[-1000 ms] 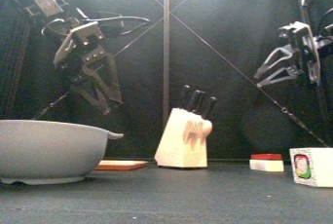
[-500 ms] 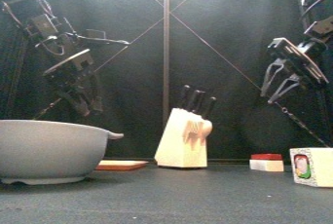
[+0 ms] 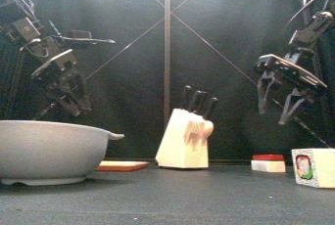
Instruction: Grab salmon sushi
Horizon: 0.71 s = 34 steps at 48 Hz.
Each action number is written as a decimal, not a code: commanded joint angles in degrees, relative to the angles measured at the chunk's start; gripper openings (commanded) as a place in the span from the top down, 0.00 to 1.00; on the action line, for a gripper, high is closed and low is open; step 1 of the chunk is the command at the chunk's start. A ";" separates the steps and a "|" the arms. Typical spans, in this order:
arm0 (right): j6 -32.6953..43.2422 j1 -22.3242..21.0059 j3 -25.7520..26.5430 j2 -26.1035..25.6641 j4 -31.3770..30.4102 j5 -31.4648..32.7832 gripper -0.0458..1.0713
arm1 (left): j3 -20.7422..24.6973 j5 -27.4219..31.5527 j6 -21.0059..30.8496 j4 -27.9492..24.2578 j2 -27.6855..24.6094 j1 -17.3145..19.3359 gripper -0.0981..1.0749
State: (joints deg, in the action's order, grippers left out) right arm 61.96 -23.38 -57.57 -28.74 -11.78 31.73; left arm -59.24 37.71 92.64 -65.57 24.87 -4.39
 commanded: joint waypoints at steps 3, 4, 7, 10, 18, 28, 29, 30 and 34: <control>0.00 -0.18 0.18 3.87 -0.53 -4.13 0.12 | 0.26 -0.44 0.09 -0.18 -0.18 0.35 0.14; 0.00 -0.18 0.18 4.57 -0.70 -4.75 0.12 | 0.18 -0.53 0.09 -0.09 -0.18 0.26 0.14; 0.00 -0.35 0.35 6.59 -1.14 -5.98 0.12 | 0.09 -0.53 0.09 0.09 -0.18 0.26 0.14; 0.00 -0.35 0.70 9.05 -1.85 -6.94 0.12 | 0.00 -0.53 0.09 0.35 -0.18 0.26 0.14; 0.00 -0.62 2.81 14.41 -3.69 -7.82 0.12 | -0.53 -0.62 0.09 0.79 -0.18 0.26 0.14; 0.00 -1.14 5.01 18.54 -4.13 -7.29 0.12 | -0.62 -0.53 0.09 1.14 -0.18 0.26 0.14; 0.00 -1.23 5.10 18.90 -4.22 -7.21 0.12 | -0.62 -0.62 0.09 1.14 -0.18 0.26 0.14; 0.00 -1.32 5.19 19.07 -4.39 -7.21 0.12 | -0.62 -0.53 0.09 1.14 -0.18 0.26 0.14; 0.09 -1.67 5.62 20.13 -4.57 -7.03 0.13 | -0.97 -0.53 0.09 1.14 -0.09 0.26 0.14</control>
State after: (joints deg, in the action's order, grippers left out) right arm 61.88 -24.61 -53.26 -8.53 -16.17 24.70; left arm -60.56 37.18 92.55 -64.25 24.79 -4.31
